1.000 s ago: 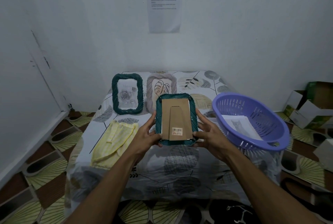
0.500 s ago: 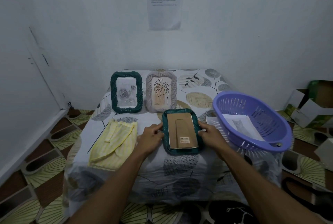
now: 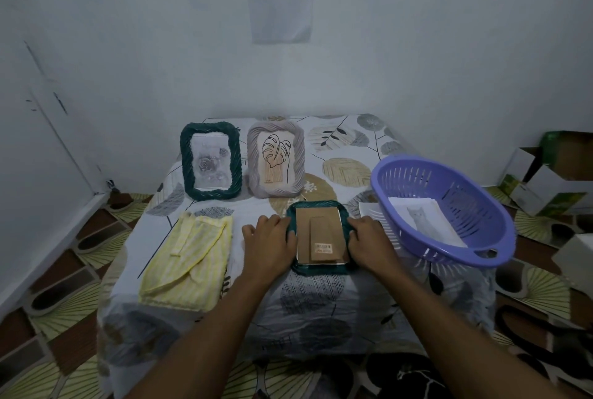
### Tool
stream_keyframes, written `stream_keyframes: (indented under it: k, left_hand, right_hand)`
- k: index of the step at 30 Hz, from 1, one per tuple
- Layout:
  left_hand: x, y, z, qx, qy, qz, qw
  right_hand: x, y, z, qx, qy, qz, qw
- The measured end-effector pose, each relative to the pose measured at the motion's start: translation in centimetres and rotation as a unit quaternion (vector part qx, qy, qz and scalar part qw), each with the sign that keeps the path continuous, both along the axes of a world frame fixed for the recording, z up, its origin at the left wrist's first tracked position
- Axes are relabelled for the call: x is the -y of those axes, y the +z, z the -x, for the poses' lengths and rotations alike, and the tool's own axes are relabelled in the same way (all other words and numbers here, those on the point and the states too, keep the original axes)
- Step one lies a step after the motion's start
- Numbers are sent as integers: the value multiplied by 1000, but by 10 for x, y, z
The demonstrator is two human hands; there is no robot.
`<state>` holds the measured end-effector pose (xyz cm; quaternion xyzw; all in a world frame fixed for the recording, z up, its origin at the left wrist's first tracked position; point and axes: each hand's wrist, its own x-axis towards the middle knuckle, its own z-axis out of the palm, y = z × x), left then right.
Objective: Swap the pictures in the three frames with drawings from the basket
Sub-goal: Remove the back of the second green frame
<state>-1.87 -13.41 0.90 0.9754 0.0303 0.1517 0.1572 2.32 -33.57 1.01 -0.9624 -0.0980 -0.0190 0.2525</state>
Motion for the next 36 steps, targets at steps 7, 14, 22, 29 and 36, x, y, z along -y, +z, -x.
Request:
stream_keyframes:
  k: [7, 14, 22, 29, 36]
  left_hand:
    - [15, -4, -13, -82, -81, 128, 985]
    - [23, -9, -16, -51, -63, 196, 977]
    - [27, -2, -18, -32, -60, 187, 980]
    - [26, 11, -26, -10, -18, 344, 939]
    - [-13, 17, -19, -14, 13, 522, 853]
  right_hand:
    - [0, -7, -7, 40, 25, -75, 996]
    - [4, -15, -8, 69, -7, -137, 988]
    - [4, -17, -8, 79, 2, -138, 987]
    - [5, -19, -10, 74, -5, -145, 987]
    - [2, -15, -7, 85, 15, -155, 984]
